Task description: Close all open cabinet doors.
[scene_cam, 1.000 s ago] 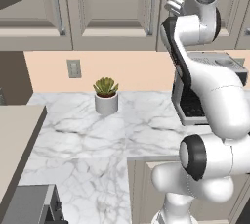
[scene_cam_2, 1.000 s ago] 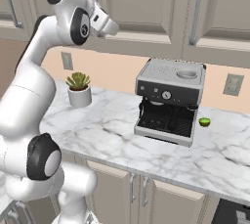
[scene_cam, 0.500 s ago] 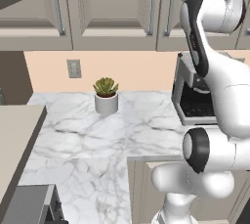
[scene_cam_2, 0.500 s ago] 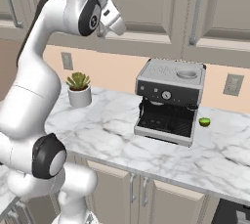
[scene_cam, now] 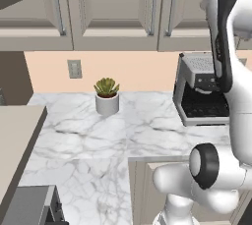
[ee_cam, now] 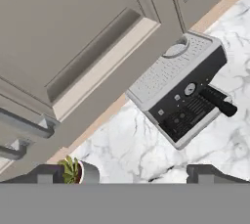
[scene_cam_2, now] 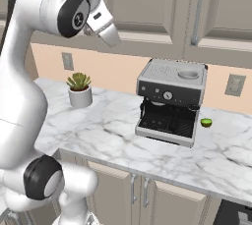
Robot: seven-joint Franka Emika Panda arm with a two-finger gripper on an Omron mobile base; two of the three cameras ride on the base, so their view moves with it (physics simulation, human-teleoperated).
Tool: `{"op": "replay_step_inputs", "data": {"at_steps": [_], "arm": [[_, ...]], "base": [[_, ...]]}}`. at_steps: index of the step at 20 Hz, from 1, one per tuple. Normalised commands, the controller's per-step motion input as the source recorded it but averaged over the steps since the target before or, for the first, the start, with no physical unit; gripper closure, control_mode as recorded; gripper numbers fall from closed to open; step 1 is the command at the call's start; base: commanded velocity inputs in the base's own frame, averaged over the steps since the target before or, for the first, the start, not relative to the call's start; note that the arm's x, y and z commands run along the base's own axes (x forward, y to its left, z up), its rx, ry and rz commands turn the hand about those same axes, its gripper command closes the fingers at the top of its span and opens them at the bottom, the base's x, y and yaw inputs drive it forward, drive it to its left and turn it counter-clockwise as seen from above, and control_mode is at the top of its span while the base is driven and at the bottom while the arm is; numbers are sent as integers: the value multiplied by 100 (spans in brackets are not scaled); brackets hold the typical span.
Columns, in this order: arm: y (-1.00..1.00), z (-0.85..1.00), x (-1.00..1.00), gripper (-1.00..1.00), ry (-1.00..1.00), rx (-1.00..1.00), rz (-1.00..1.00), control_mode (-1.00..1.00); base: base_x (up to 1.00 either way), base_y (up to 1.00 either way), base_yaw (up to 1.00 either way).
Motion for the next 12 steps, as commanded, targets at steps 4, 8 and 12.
{"op": "replay_step_inputs", "data": {"at_steps": [4,8,12], "arm": [[1,-98,-100,-100,1,-4,0,-100],[0,-97,-95,-100,-4,0,6,-100],[1,-100,-33,-100,26,-1,9,-100]], "base": [[0,0,0],[0,0,0],[0,0,0]]}}
